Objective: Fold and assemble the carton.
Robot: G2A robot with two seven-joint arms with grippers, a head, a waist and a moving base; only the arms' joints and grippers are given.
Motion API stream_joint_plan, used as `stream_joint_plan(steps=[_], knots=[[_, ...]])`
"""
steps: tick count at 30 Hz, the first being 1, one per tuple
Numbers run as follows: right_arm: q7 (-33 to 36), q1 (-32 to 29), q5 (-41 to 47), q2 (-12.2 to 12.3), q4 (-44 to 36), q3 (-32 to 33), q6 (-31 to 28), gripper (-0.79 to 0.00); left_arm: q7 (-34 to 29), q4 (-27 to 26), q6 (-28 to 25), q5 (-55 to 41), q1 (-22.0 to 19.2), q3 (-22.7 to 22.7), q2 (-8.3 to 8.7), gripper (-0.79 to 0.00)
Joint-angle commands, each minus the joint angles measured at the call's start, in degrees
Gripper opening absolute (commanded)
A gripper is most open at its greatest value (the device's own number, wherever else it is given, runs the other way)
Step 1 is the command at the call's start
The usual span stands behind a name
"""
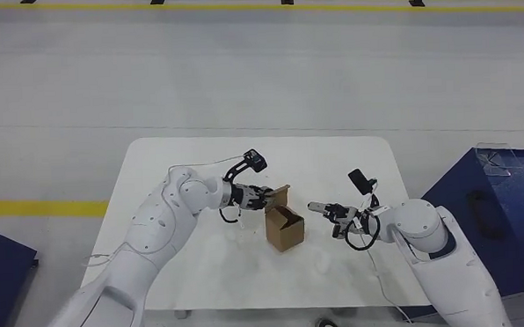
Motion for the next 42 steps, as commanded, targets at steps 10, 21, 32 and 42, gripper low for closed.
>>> stream_joint_plan(steps=[10,21,32,42], knots=[[-2.5,-1.2,1.3,0.1,-0.5,1.1,-1.1,0.0,12.6,-9.9,18.3,7.3,6.2,-3.9,2.18,-0.785],[-1.7,0.6,2.6,0.1,0.0,-0.7,0.4,0.0,8.1,-37.0,40.8,14.0,23.7,-12.3,6.57,-0.785],[-0.2,2.1,1.9,0.0,0.7,-2.7,0.5,0.0,6.0,-57.3,46.5,19.6,37.9,-18.1,9.15,0.0],[-0.2,2.1,1.9,0.0,0.7,-2.7,0.5,0.0,4.0,-63.3,37.5,20.8,38.8,-20.7,10.19,0.0]])
